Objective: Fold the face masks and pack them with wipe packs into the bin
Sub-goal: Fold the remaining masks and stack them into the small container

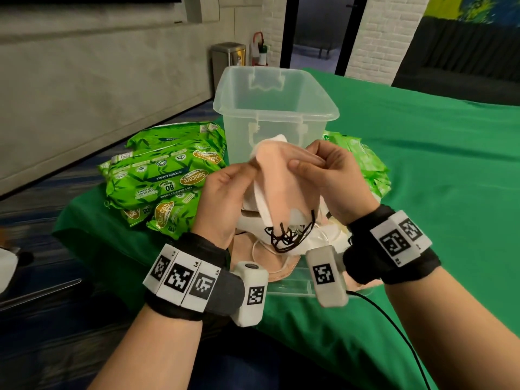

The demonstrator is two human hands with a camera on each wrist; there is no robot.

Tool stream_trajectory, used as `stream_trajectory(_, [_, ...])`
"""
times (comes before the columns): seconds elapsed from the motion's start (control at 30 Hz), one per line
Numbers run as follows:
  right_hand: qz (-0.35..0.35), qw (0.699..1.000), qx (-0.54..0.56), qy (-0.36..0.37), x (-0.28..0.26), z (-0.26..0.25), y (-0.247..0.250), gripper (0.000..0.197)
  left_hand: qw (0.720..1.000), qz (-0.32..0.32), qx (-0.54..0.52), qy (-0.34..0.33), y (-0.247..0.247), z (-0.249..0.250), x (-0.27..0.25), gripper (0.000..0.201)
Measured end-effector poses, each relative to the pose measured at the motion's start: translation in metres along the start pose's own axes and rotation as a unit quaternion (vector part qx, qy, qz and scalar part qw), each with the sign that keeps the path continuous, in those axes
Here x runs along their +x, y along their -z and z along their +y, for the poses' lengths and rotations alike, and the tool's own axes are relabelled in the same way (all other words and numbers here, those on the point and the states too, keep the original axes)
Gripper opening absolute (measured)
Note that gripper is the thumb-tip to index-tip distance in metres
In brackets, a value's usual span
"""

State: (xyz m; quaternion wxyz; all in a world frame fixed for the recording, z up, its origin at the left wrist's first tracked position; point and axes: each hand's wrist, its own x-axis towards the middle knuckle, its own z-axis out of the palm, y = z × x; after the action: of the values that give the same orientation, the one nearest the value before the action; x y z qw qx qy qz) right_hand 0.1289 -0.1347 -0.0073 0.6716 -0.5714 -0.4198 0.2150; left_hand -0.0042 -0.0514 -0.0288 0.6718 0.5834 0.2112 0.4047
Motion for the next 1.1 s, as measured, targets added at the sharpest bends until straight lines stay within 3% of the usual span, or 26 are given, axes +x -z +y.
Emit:
stream_trajectory(0.07, [0.017,1.0,0.002,-0.018,0.0,0.004,0.001,0.033,0.999,0.007,0.046,0.002,0.001,-0.001,-0.001,0.012])
stream_trajectory(0.2, [0.091,0.995,-0.014,-0.033,0.003,0.0,0.008,0.026,0.997,0.029,0.07,-0.002,0.005,-0.001,0.001,0.023])
stream_trajectory(0.33, [0.218,0.974,-0.014,0.064,0.005,-0.015,0.018,0.027,0.997,0.032,0.067,-0.035,0.007,-0.001,0.003,0.044])
stream_trajectory(0.43, [0.159,0.98,-0.029,0.118,0.002,-0.016,0.013,0.024,0.994,0.033,0.085,-0.054,0.008,-0.002,0.003,0.052])
stream_trajectory(0.53, [0.017,0.989,-0.092,0.116,-0.002,-0.008,0.001,0.024,0.993,0.032,0.097,-0.054,0.006,-0.002,0.004,0.039])
stream_trajectory(0.6, [-0.068,0.98,-0.148,0.111,-0.006,-0.002,-0.006,0.024,0.993,0.041,0.103,-0.041,0.004,-0.001,0.004,0.029])
stream_trajectory(0.7, [-0.136,0.956,-0.227,0.127,-0.01,0.004,-0.009,0.022,0.999,0.044,0.031,-0.004,0.005,0.001,0.005,0.022])
stream_trajectory(0.83, [-0.165,0.935,-0.273,0.153,-0.014,0.008,-0.008,0.007,0.998,0.029,0.047,-0.006,0.006,0.0,0.004,0.001])
stream_trajectory(0.97, [-0.215,0.946,-0.221,0.097,-0.022,0.002,-0.004,0.012,0.996,0.019,0.085,-0.015,0.009,-0.006,0.005,0.021])
stream_trajectory(1.03, [-0.174,0.97,-0.148,0.081,-0.022,-0.001,-0.002,0.021,0.996,0.007,0.088,-0.028,0.008,-0.004,0.003,0.022])
stream_trajectory(1.1, [-0.067,0.986,-0.13,0.079,-0.017,0.0,0.0,0.022,0.995,-0.012,0.086,-0.039,0.007,-0.003,0.002,0.024])
